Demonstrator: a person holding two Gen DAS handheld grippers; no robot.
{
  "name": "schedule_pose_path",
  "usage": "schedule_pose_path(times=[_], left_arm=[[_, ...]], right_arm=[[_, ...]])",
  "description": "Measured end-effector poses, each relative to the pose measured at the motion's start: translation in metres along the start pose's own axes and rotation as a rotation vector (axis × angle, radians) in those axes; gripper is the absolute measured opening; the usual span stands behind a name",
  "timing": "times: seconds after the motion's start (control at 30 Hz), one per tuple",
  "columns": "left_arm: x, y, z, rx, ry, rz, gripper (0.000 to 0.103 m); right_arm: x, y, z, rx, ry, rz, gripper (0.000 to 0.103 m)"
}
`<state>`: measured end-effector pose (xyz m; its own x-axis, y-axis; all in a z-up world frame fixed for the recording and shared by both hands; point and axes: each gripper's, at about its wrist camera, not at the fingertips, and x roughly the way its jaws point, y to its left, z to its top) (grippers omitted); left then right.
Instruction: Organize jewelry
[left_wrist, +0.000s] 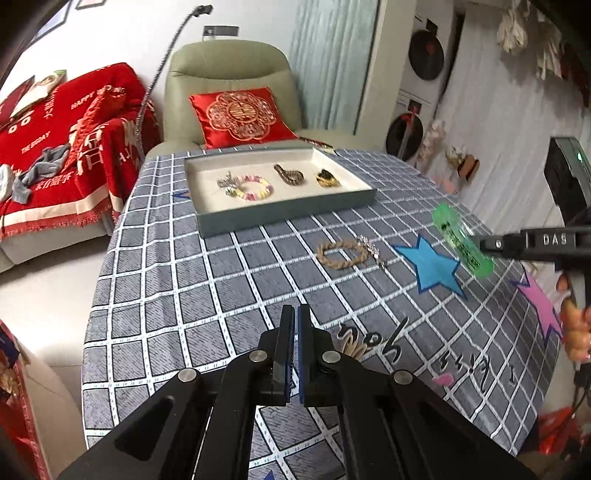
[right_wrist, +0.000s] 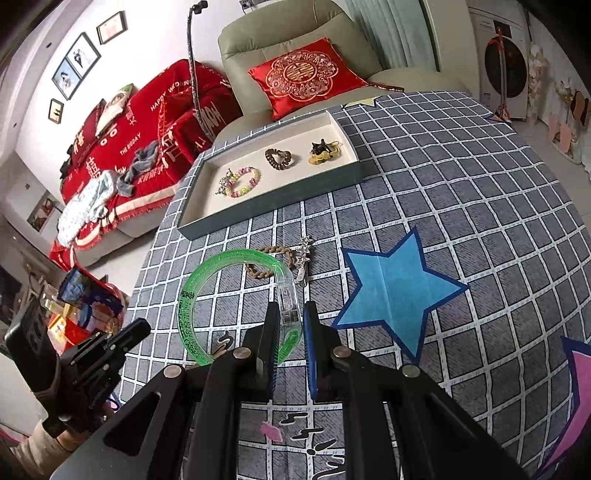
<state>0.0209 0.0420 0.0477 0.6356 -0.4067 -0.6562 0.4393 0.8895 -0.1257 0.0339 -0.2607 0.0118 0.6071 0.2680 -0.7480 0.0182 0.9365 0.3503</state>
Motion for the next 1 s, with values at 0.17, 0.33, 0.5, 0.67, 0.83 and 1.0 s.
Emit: schedule_pose_path(times=[0.17, 0.33, 0.5, 0.67, 0.83, 1.0], left_arm=[[0.001, -0.007, 0.000, 0.054, -0.061, 0.052, 0.103], [0.041, -0.008, -0.008, 0.027, -0.087, -0.004, 0.103], [0.095, -0.007, -0.016, -0.020, -0.051, -0.158, 0.103], [0.155, -0.025, -0.026, 0.108, 0.047, 0.063, 0.103], [0.203, -0.035, -0.035, 0.213, 0.106, 0.040, 0.103], [0.248, -0.049, -0.054, 0.322, 0.148, 0.015, 0.103]], right_arm=[[-0.006, -0.002, -0.001, 0.005, -0.011, 0.014, 0.014], [-0.009, -0.004, 0.000, 0.015, -0.020, 0.024, 0.014], [-0.011, -0.005, -0.001, 0.014, -0.024, 0.027, 0.014], [-0.013, -0.006, 0.000, 0.016, -0.030, 0.025, 0.014], [-0.012, -0.006, -0.003, 0.008, -0.017, 0.017, 0.014], [-0.007, -0.003, -0.006, -0.004, 0.000, 0.013, 0.014]])
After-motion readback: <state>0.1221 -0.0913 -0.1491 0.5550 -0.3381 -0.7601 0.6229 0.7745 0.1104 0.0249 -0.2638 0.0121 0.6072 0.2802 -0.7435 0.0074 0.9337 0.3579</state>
